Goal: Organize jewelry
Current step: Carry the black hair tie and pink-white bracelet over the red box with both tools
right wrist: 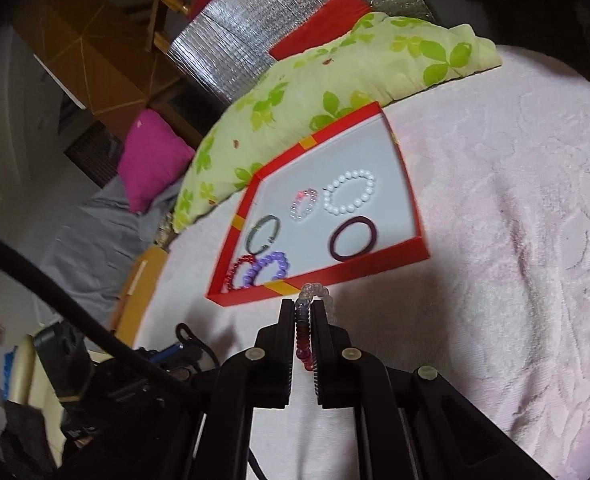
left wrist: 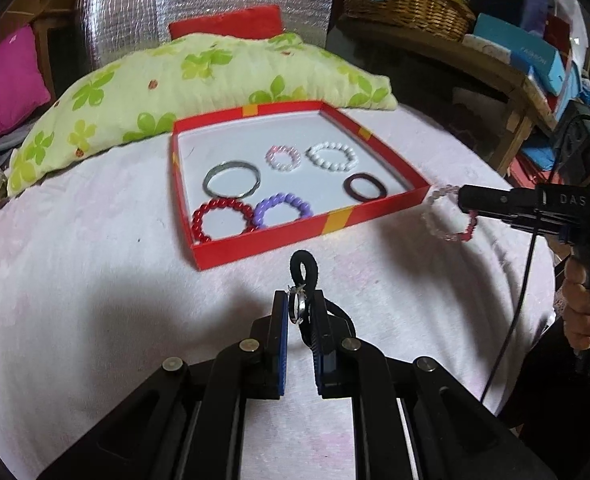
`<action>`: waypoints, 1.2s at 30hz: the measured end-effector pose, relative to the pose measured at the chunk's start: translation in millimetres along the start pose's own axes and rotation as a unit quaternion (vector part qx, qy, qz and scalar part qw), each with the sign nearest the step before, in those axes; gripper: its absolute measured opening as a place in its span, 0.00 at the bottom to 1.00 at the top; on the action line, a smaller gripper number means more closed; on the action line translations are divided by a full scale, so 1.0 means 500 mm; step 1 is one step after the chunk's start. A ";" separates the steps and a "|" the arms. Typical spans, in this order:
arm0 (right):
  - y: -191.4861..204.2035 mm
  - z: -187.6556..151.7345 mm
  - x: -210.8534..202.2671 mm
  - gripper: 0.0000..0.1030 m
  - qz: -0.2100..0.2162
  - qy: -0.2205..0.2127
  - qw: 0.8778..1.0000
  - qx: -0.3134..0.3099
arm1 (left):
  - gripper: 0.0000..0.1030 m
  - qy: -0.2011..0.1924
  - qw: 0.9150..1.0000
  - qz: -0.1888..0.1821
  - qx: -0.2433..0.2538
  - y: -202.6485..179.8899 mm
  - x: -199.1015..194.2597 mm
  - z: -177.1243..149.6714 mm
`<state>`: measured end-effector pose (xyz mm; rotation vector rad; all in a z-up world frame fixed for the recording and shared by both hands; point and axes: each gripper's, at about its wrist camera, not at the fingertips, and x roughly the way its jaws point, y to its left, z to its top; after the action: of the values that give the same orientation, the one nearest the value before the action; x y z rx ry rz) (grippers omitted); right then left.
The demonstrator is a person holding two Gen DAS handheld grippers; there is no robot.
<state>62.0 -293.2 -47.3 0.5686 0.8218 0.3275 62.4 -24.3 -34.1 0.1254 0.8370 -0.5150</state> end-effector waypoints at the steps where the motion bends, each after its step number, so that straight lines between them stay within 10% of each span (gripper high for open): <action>1: 0.005 0.002 -0.002 0.08 0.006 -0.002 1.000 0.001 | 0.11 -0.002 1.000 -0.002 0.001 -0.002 -0.003 0.002; 36: 0.028 0.217 0.066 0.08 0.008 -0.046 0.999 0.023 | 0.11 -0.036 0.998 0.043 0.036 -0.044 0.048 0.191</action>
<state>165.1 -303.8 0.6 0.6295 0.7389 0.2947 129.5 -81.8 14.1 0.2069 0.7394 -0.4653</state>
